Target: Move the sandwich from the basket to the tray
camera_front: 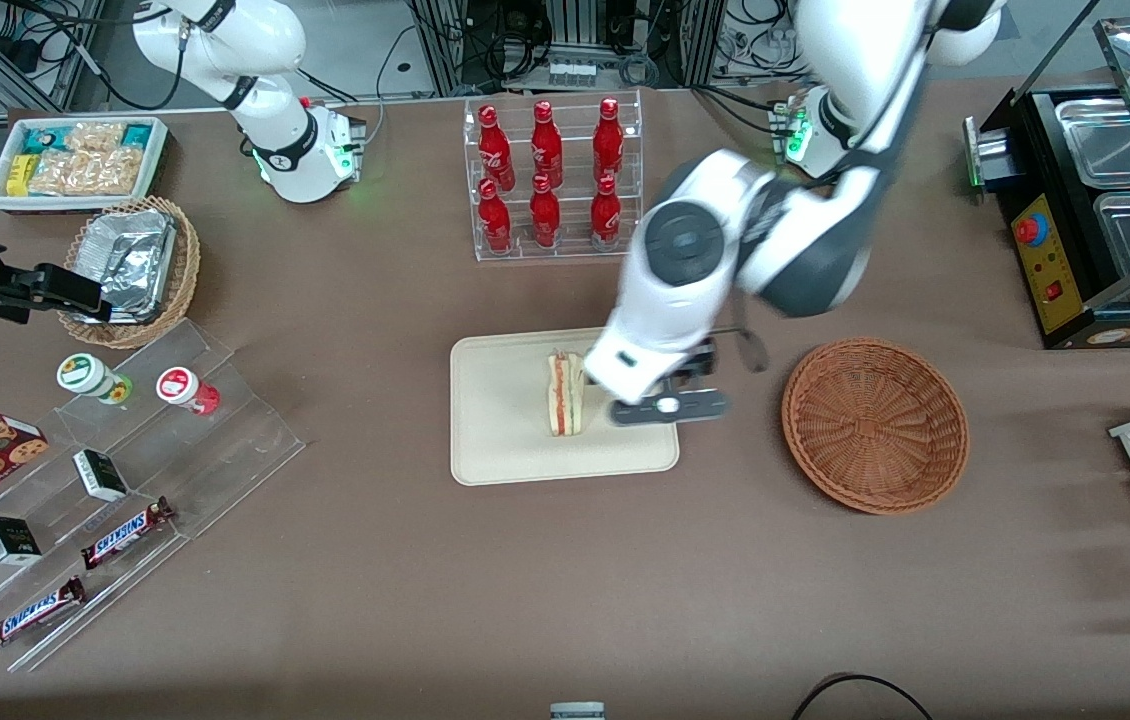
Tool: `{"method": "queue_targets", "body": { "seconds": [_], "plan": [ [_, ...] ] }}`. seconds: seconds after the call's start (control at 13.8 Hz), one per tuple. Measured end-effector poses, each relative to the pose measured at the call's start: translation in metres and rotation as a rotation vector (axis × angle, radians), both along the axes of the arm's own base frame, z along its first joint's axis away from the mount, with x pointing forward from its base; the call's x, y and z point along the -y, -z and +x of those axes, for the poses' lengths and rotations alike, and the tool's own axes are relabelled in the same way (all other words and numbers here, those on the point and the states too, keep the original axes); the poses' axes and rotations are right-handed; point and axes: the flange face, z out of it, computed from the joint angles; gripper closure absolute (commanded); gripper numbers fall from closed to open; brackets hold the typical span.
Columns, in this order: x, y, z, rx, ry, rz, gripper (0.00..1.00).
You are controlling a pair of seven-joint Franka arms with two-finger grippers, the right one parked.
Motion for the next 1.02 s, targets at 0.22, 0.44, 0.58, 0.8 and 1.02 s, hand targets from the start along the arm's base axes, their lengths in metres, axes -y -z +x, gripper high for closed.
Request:
{"method": "queue_targets", "body": {
  "seconds": [0.22, 0.44, 0.58, 0.8, 1.02],
  "plan": [
    [-0.075, -0.043, 0.012, -0.019, -0.019, 0.012, 0.01],
    [-0.149, -0.062, 0.014, -0.012, 0.0, 0.035, 0.01],
    [-0.181, -0.067, 0.007, -0.017, 0.037, 0.047, 0.01],
    [-0.232, -0.08, 0.004, -0.016, 0.094, 0.042, 0.01],
    [-0.293, -0.1, -0.004, -0.039, 0.164, 0.036, 0.01]
  ]
}}
